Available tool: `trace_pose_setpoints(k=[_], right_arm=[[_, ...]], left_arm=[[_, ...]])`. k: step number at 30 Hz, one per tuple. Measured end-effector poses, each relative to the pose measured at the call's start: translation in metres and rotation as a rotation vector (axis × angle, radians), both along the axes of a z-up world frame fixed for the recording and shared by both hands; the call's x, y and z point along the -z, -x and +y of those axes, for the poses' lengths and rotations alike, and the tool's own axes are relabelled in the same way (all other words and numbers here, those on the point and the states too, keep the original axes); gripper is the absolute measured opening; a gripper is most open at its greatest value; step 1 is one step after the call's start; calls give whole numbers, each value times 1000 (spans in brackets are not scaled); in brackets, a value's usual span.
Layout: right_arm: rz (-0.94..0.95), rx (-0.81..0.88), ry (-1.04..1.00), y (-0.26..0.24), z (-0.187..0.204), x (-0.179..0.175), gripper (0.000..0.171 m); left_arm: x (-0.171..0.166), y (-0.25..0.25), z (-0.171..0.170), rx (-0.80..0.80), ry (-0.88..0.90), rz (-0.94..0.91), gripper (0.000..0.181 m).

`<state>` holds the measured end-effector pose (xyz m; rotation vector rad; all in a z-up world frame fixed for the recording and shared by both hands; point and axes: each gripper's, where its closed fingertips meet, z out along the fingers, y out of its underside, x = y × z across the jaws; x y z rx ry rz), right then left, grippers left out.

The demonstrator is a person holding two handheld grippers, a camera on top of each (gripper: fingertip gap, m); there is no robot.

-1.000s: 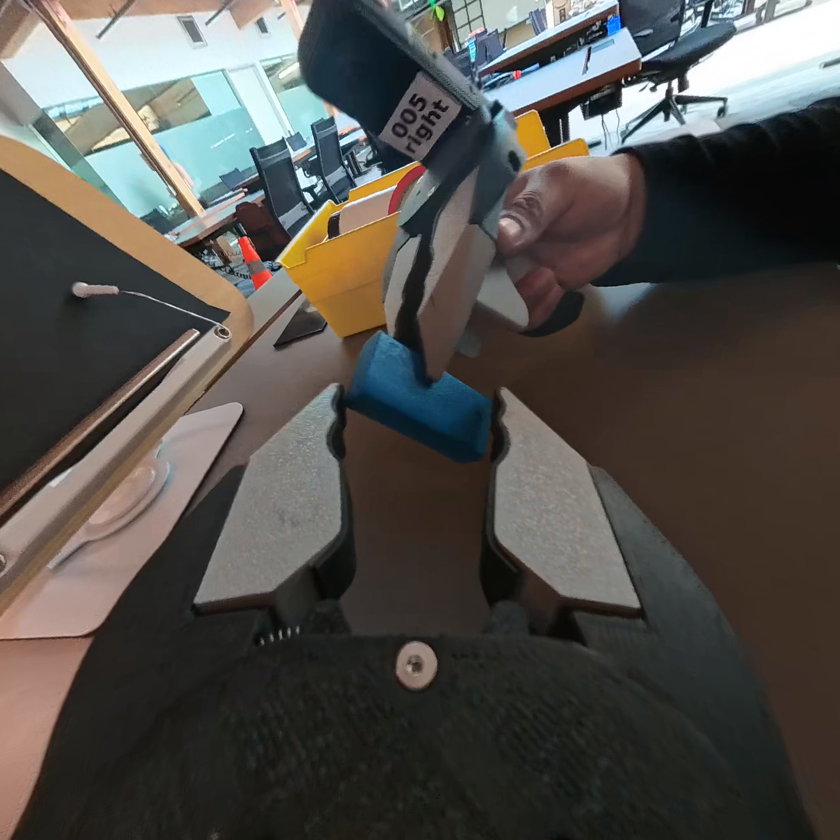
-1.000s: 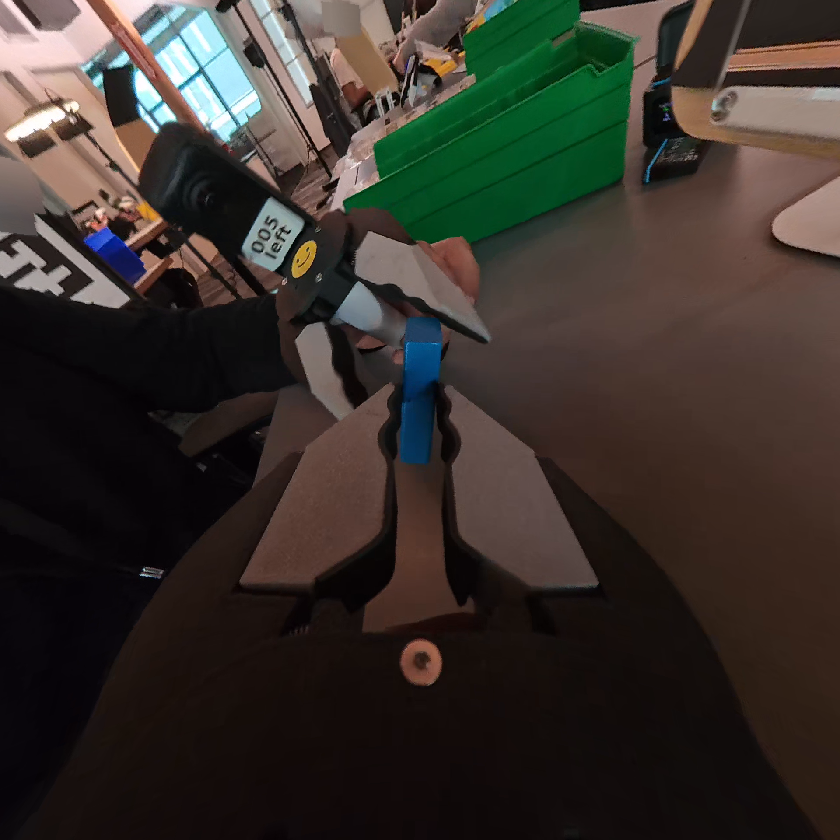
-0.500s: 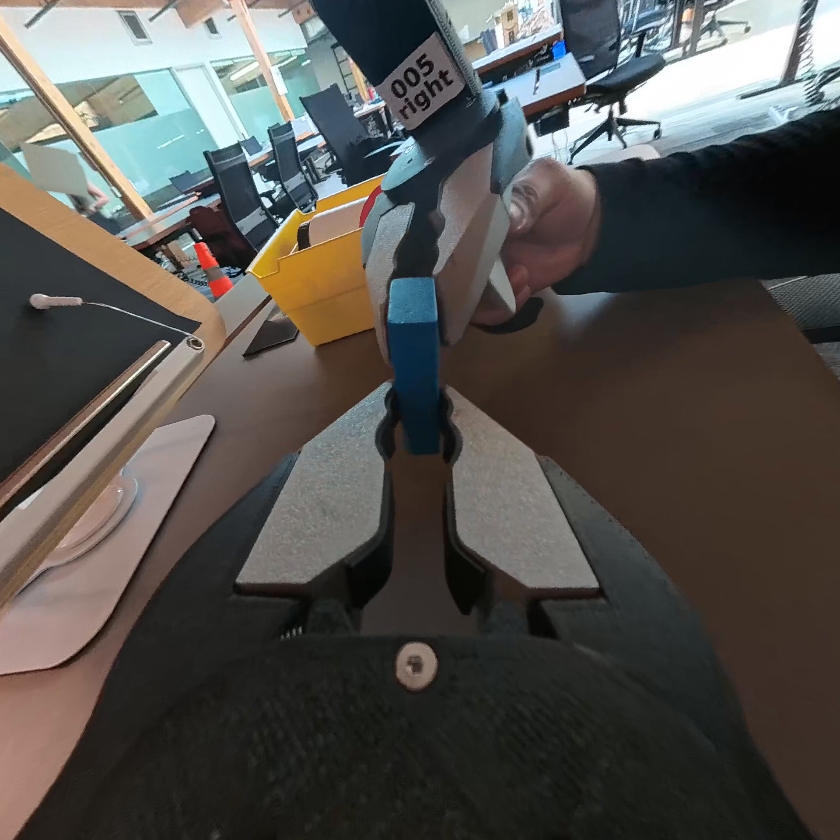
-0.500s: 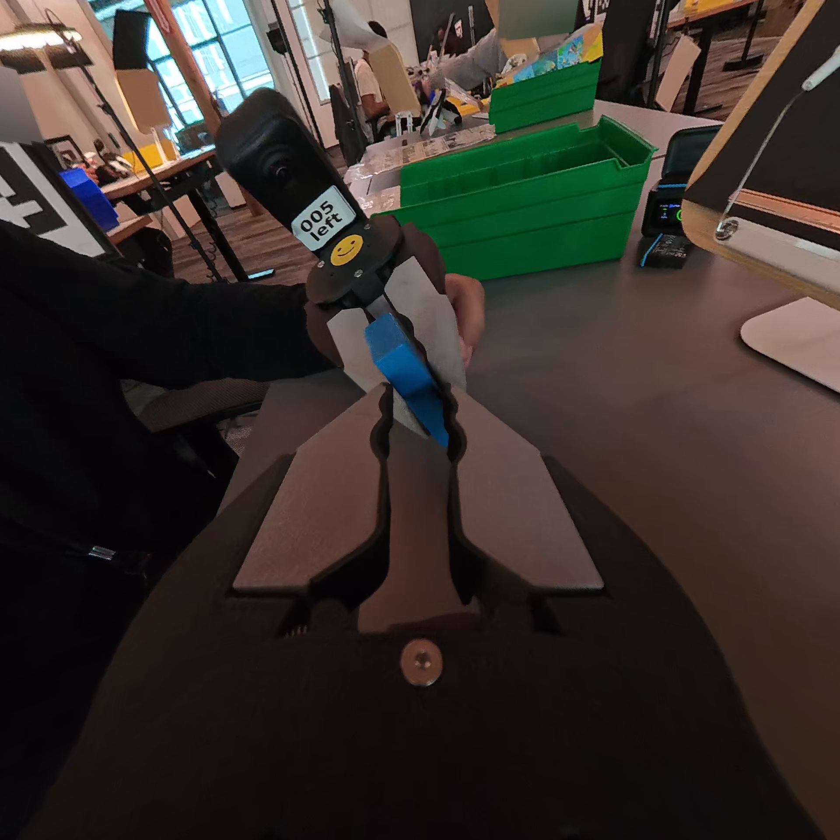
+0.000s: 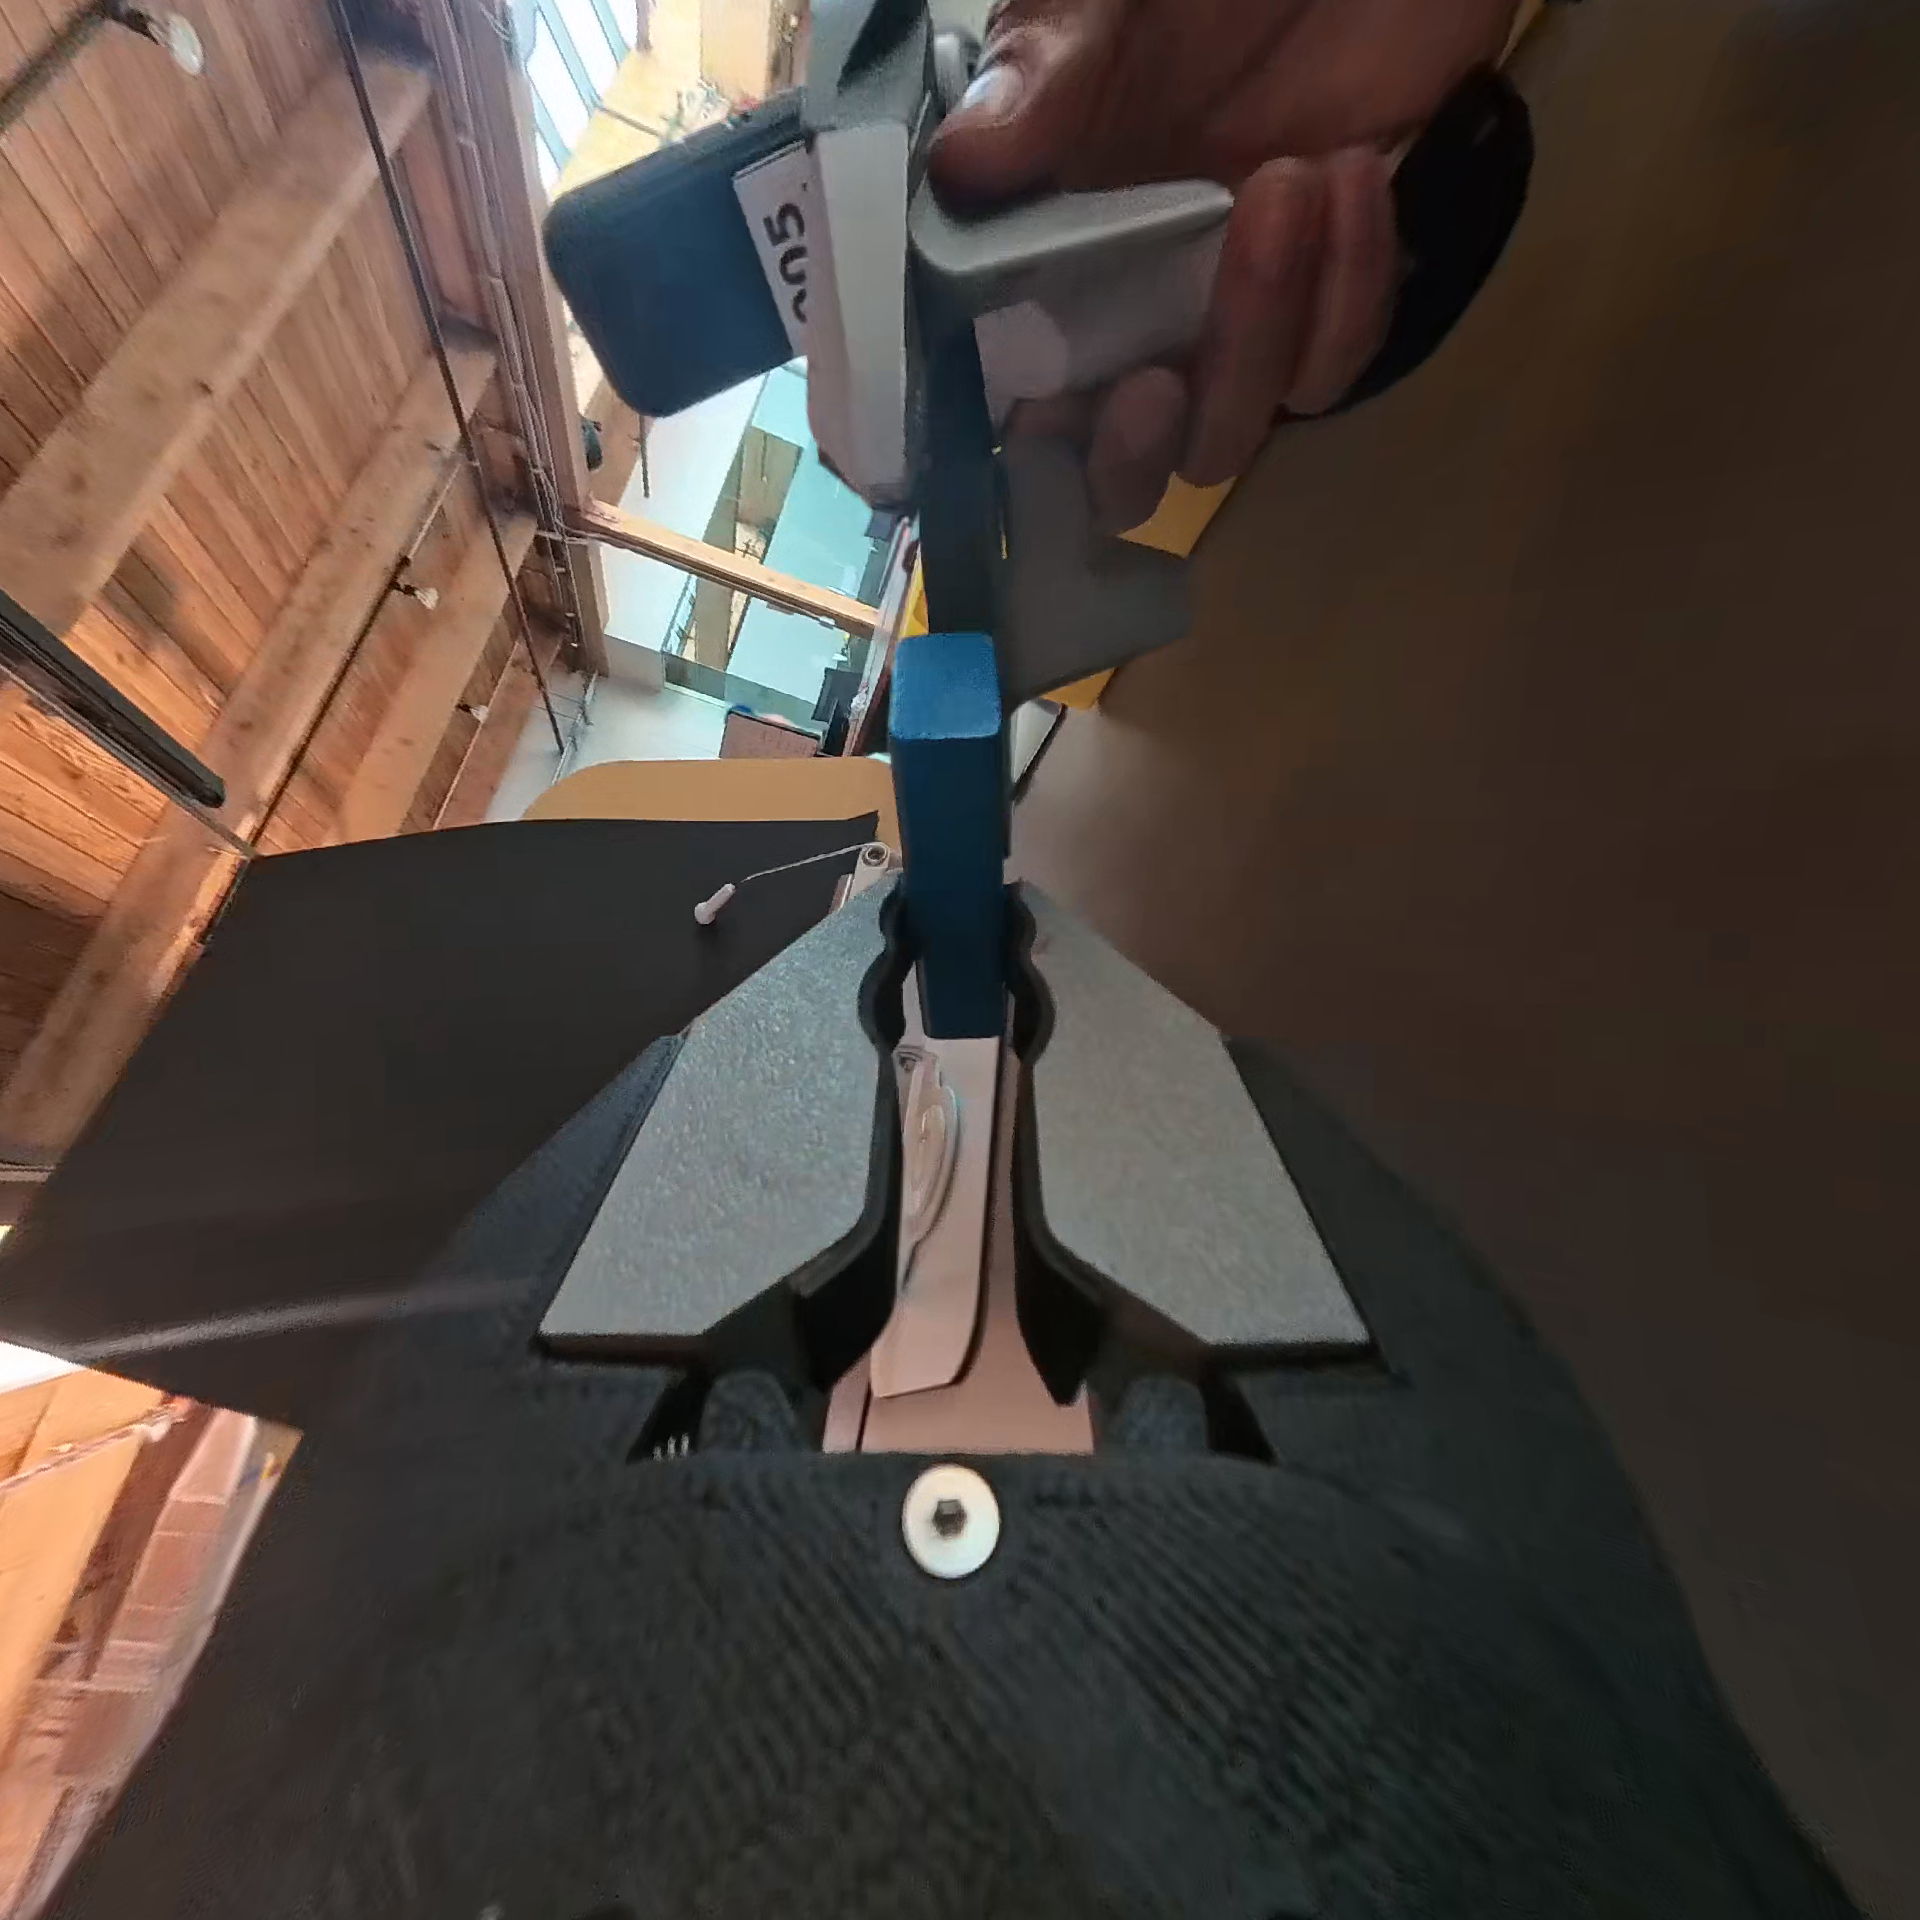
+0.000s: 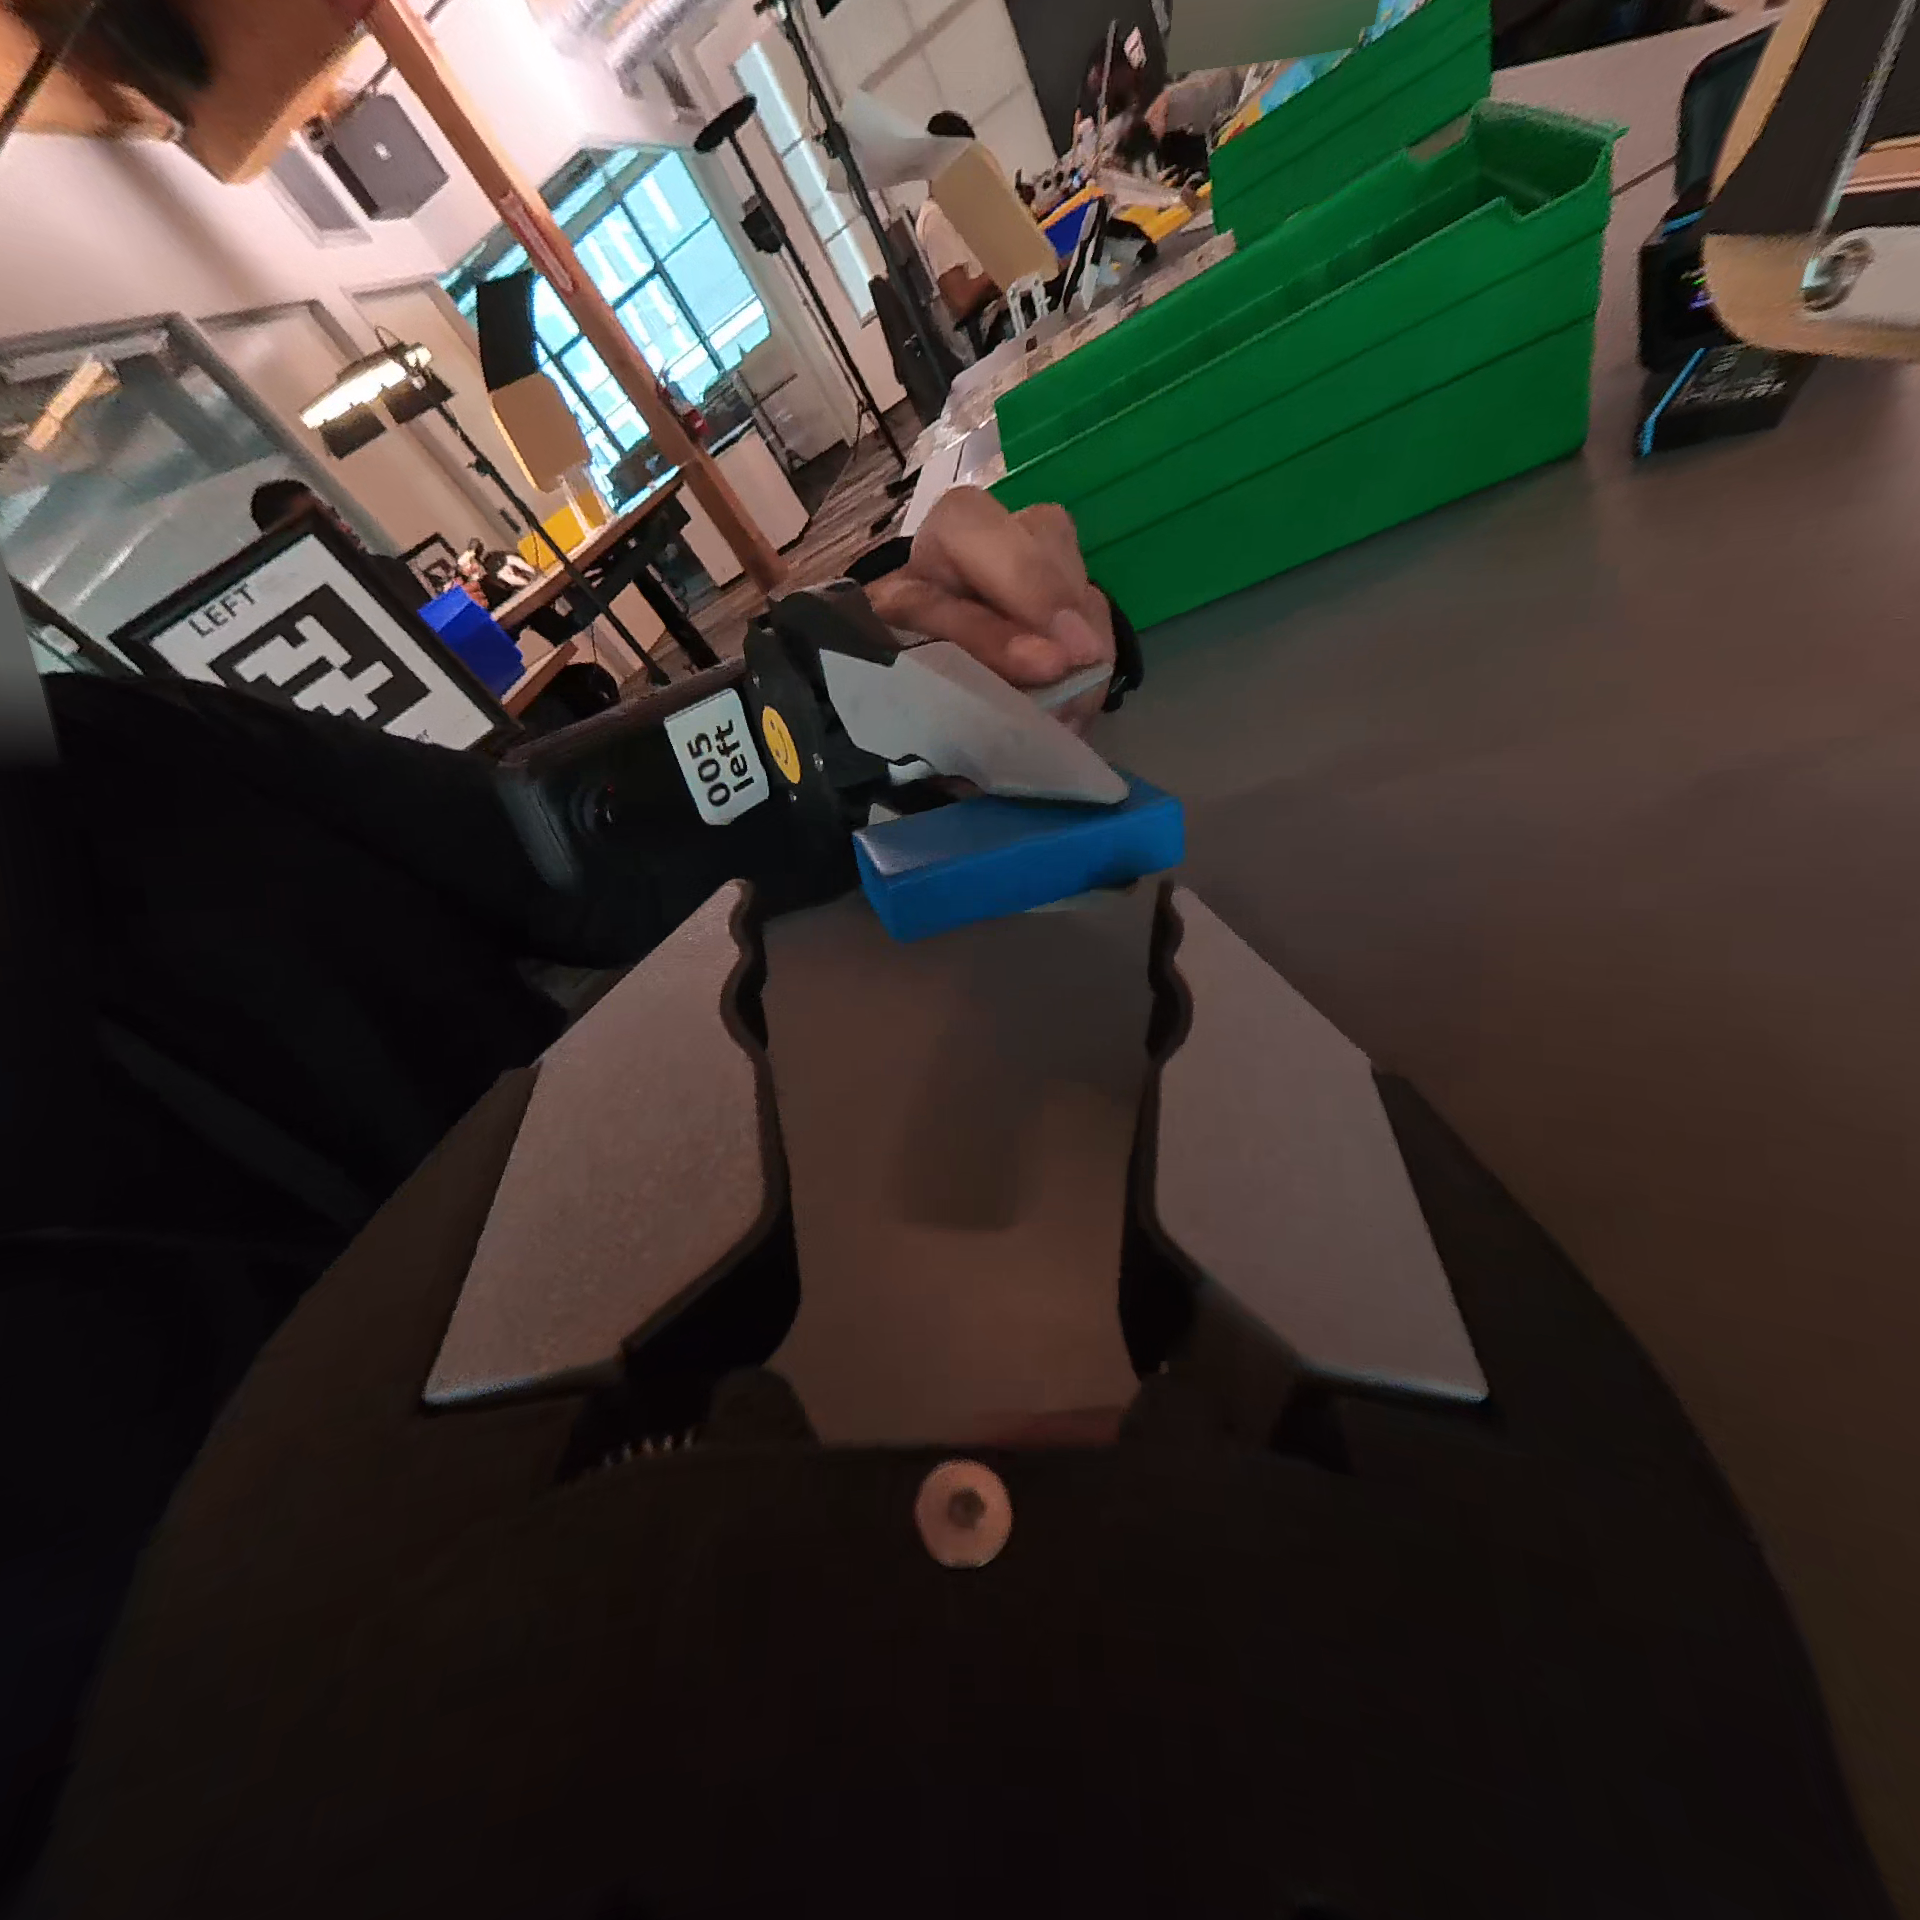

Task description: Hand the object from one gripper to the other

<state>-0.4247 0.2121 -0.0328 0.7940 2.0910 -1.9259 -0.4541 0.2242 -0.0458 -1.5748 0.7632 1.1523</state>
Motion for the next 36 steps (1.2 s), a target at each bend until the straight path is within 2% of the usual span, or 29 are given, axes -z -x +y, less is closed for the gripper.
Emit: trace_pose_setpoints(k=[5,10,14,21,24,26,31,36], right_arm=[[43,-14,-62,-3,-14,11,88],[64,-81,-36,-14,-23,8,90],[115,-160,-21,-30,-29,2,70],[136,-125,-74,-24,-28,6,70],[161,-50,-117,-12,-21,9,70],[186,46,-162,3,-12,11,70],[356,406,-439,50,29,22,70],[480,634,-703,68,64,24,70]], left_arm=[[3,-14,3,64,13,25,13],[-6,-38,6,152,-29,14,13],[-12,-46,5,213,-68,-67,13],[-10,-41,5,169,-69,-82,13],[-1,-37,7,155,-33,-248,29],[2,-31,8,136,-29,-285,39],[8,-11,8,22,-26,-278,32],[12,0,8,-34,-20,-322,29]])
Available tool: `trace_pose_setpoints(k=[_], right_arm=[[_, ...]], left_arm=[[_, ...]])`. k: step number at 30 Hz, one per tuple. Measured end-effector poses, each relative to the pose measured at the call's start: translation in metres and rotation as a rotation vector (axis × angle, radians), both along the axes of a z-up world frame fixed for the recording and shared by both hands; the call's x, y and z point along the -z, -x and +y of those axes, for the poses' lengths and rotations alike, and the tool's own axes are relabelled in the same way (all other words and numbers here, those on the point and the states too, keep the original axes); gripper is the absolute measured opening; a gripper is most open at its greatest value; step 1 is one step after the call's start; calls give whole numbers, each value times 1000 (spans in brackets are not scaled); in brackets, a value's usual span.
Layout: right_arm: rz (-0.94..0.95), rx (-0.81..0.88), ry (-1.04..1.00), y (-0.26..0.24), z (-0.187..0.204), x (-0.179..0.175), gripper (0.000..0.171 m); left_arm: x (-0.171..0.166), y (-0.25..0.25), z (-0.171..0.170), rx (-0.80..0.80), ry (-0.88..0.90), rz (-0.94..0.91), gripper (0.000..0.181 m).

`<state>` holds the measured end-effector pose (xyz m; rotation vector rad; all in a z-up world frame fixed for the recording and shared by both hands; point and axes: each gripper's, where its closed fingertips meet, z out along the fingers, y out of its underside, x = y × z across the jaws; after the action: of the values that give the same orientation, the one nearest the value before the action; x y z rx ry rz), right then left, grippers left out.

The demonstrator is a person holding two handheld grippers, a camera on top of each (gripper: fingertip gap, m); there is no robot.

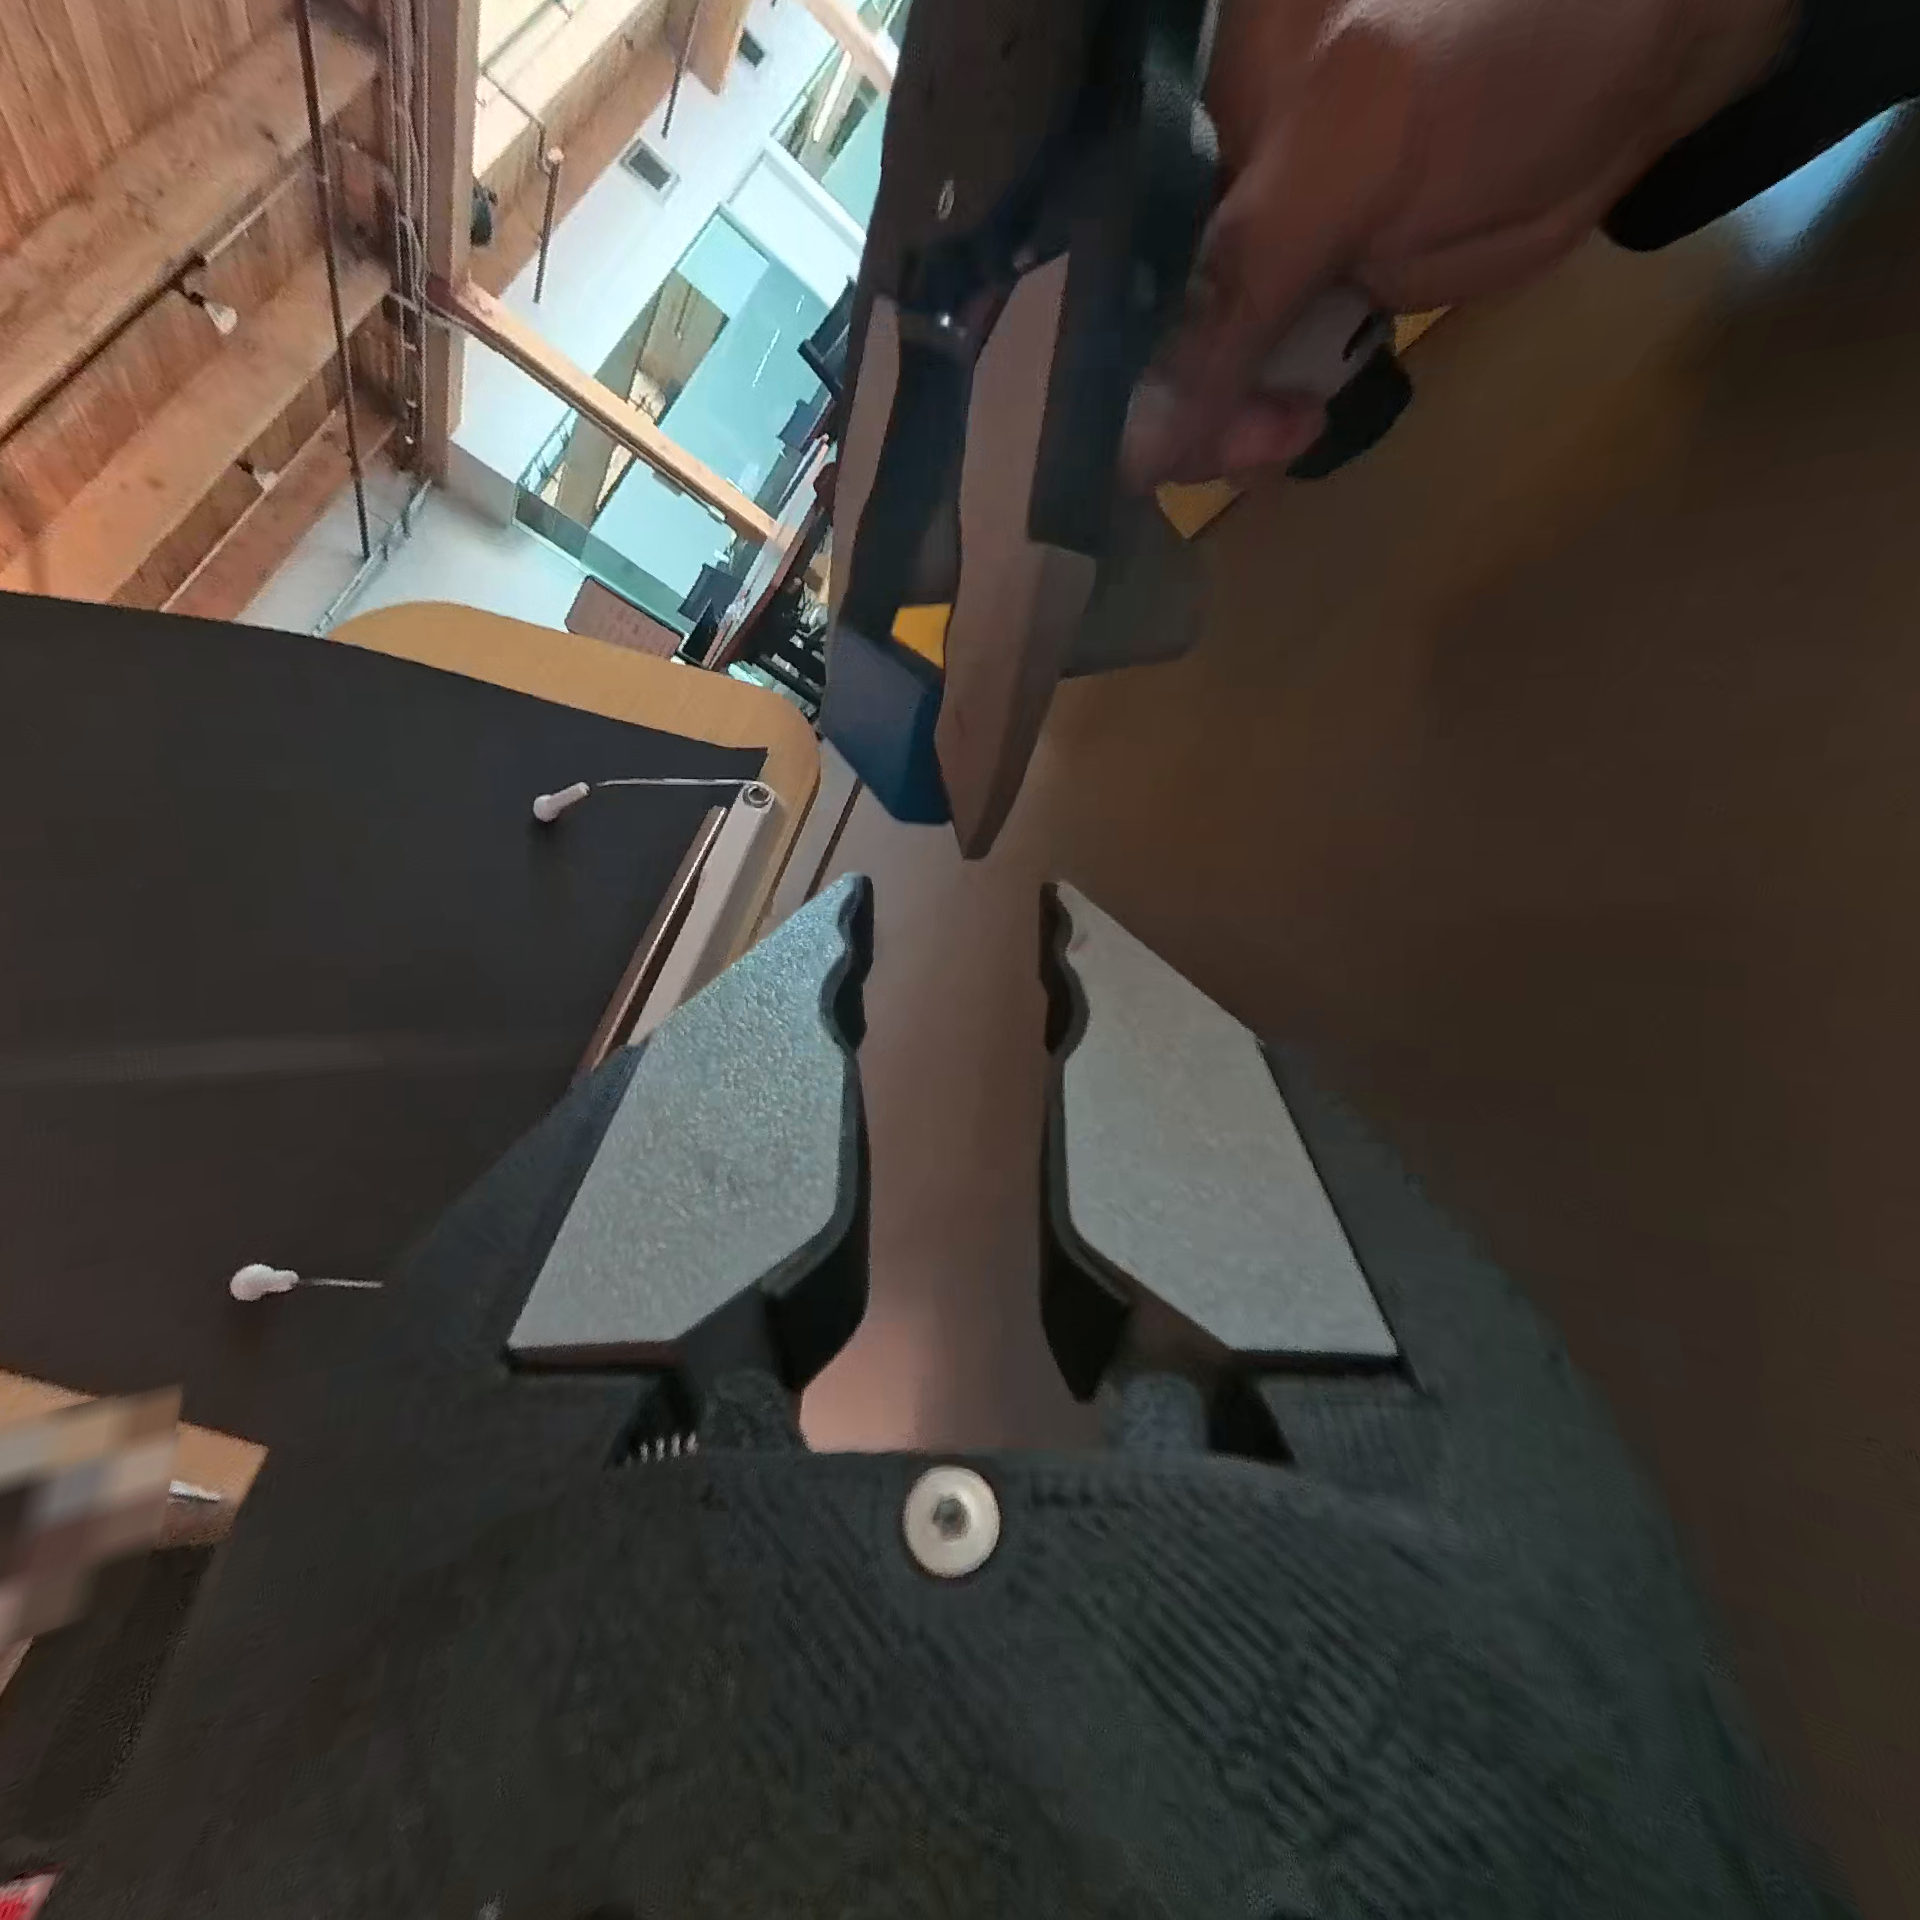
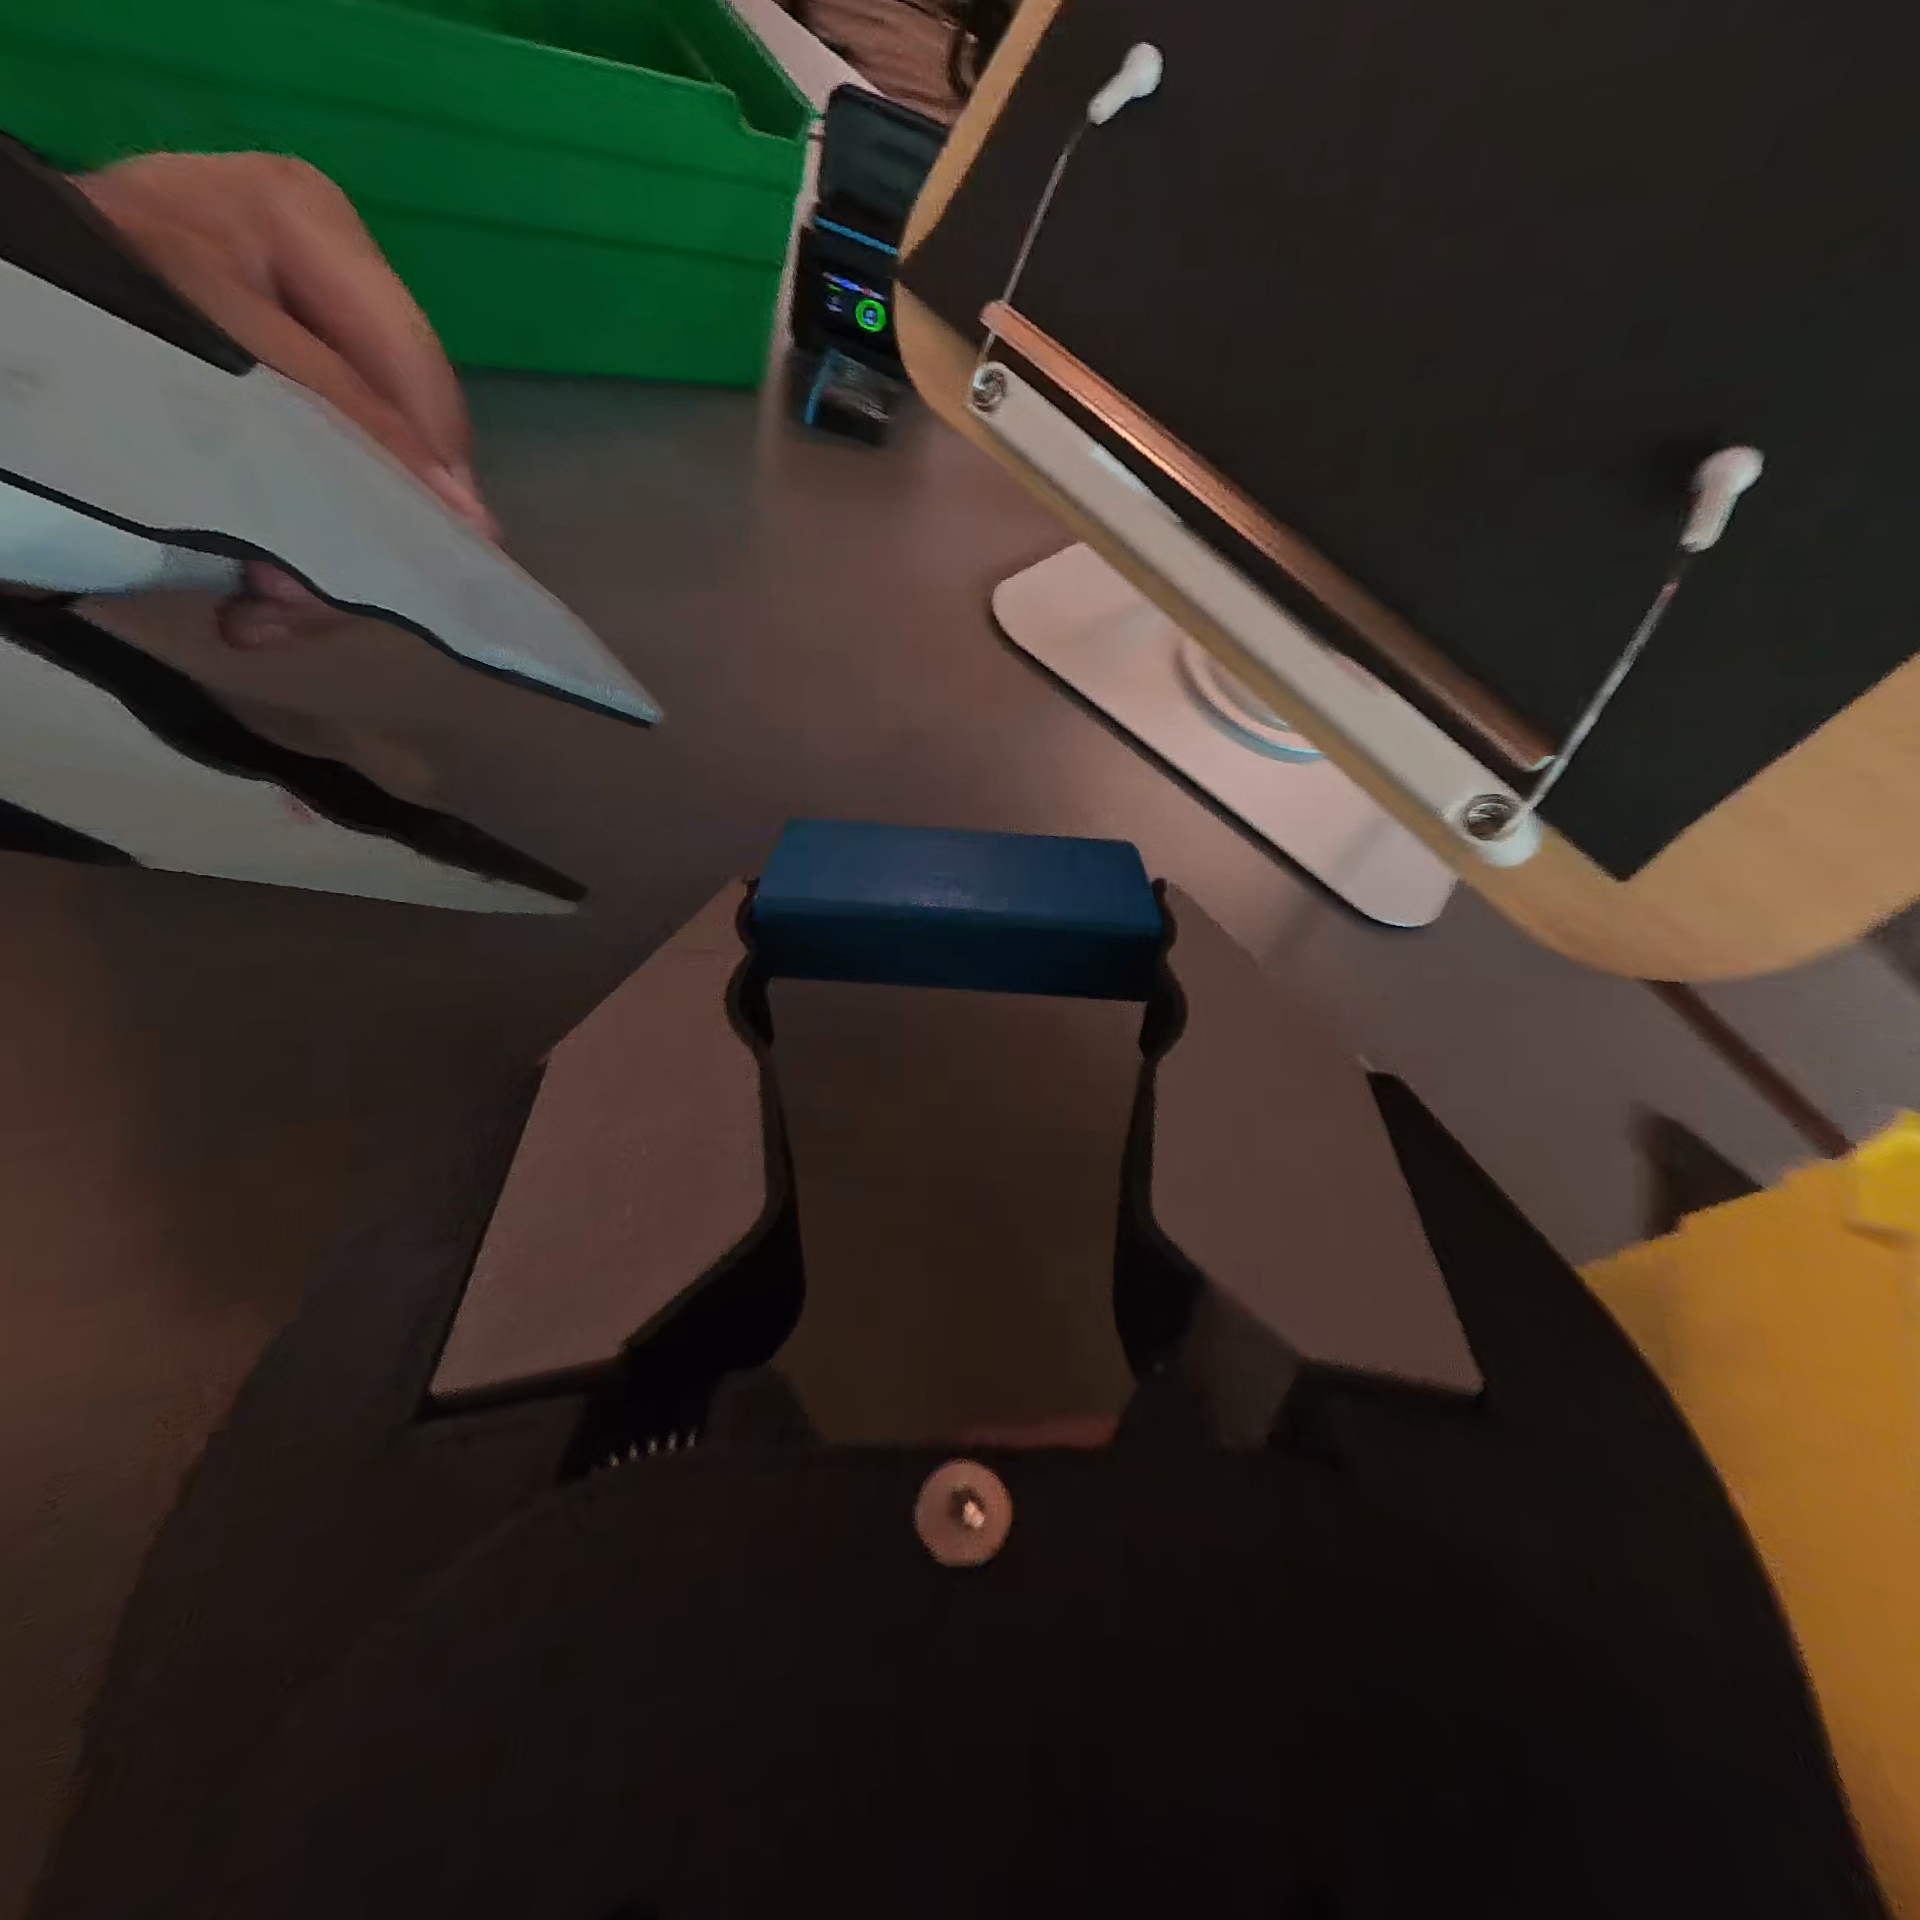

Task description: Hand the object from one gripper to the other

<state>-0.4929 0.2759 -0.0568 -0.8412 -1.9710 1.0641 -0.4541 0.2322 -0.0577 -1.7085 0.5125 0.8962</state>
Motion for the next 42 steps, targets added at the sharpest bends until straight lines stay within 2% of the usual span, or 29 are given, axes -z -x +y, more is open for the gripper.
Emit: trace_pose_setpoints(k=[3,7,9,12,15,18,20,23,31,37,42], right_arm=[[114,80,-29,0,10,-22,70],[423,284,-70,-11,50,-83,70],[548,336,-27,-27,66,-112,69],[653,385,64,-50,85,-143,69],[692,498,22,-65,116,-157,70],[668,602,-54,-65,152,-153,69],[561,657,-73,-63,172,-142,69],[424,660,-79,-62,181,-132,70],[314,854,-140,-80,249,-120,69],[349,996,-76,-110,302,-125,70],[78,992,32,-100,326,-65,70]], left_arm=[[3,3,0,-14,16,20,25],[7,2,1,-15,31,21,24],[7,2,1,-15,31,17,24],[8,4,1,-20,31,3,23],[9,4,1,-21,33,5,22],[9,3,1,-18,35,2,21],[10,3,1,-14,38,1,21],[10,3,1,-16,41,9,21],[14,4,1,-13,58,9,20],[16,3,2,-8,66,13,19],[17,2,2,-7,68,14,19]])
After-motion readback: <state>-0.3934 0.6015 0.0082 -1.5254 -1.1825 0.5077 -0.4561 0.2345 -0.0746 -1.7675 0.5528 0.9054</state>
